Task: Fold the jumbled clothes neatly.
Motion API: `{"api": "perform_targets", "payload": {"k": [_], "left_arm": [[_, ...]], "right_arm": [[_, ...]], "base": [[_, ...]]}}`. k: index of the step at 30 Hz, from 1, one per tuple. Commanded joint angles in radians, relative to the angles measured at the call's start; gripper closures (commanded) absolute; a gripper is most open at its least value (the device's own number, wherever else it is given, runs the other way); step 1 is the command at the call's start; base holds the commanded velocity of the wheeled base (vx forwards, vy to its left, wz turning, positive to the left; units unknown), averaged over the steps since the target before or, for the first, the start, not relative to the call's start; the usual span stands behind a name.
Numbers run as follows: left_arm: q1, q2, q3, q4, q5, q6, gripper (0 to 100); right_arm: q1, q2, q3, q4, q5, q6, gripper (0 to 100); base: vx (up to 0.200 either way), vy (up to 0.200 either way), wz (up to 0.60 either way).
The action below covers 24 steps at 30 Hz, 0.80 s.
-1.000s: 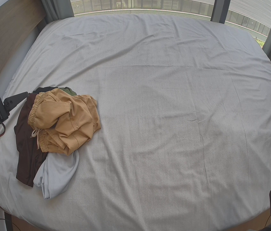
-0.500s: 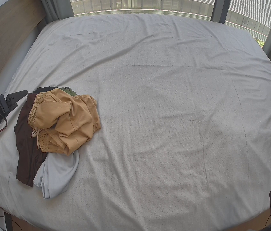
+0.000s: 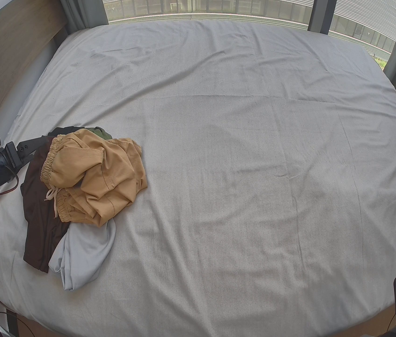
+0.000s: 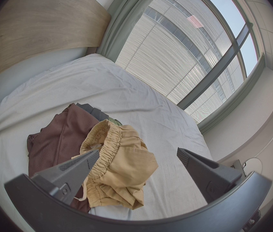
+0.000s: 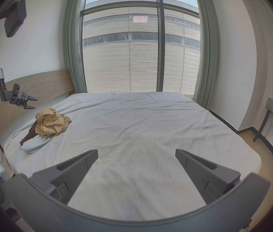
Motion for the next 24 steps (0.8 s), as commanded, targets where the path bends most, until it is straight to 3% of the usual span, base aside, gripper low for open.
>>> {"api": "perform_targets", "payload": {"k": [1,16,24], "left_arm": [[-0.001,0.046,-0.026,-0.013,0.0,0.0,0],[-0.004,0.148,-0.078,-0.041,0.001,0.003,0],[-0.031,0.264,-0.08,-0.17,0.01,0.0,0]], "right_arm": [[0.002,-0.016,0.018,0.0,0.0,0.0,0],[0.0,-0.016,0.018,0.0,0.0,0.0,0],[0.0,-0.016,0.018,0.0,0.0,0.0,0]], "base": [[0.0,0.0,0.0],[0.0,0.0,0.0],[0.0,0.0,0.0]]}}
